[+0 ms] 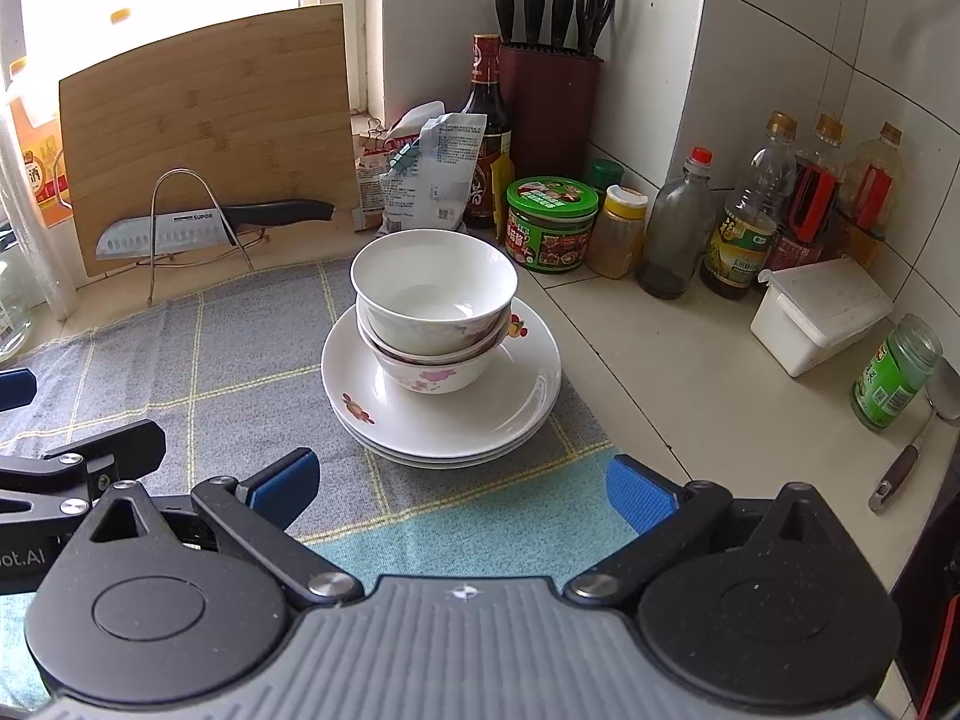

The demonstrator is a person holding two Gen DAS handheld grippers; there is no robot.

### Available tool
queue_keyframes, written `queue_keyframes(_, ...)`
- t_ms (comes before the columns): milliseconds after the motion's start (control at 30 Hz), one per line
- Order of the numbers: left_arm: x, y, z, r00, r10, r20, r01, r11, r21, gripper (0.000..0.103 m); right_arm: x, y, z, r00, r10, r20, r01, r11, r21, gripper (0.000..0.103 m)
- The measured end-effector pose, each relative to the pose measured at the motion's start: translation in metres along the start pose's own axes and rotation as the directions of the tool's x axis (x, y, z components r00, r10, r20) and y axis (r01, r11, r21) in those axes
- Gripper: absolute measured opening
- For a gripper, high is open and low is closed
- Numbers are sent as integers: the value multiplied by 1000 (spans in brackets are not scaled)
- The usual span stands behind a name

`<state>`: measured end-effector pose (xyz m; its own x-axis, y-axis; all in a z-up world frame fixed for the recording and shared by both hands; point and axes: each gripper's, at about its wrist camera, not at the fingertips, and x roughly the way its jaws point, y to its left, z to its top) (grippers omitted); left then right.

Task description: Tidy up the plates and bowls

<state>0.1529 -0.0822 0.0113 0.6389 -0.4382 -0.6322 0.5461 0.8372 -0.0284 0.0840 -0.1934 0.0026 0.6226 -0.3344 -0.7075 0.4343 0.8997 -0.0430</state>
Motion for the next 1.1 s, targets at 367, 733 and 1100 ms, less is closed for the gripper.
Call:
queue_keyframes(367, 0, 1, 1, 1000, -1, -1, 1, 1000, -1, 102, -1, 2, 1, 1000, -9, 2, 9, 1000, -2, 103)
queue_keyframes(733, 0, 0, 0, 1000, -1, -6, 1, 1000, -7, 102, -1, 0, 0, 1000, -22, -1, 22, 1000, -2, 103)
queue_keyframes(1100, 0, -2, 0, 1000, 0, -7, 0, 1000, -8, 102, -1, -1, -1, 1000, -26, 0, 26, 1000, -5, 103)
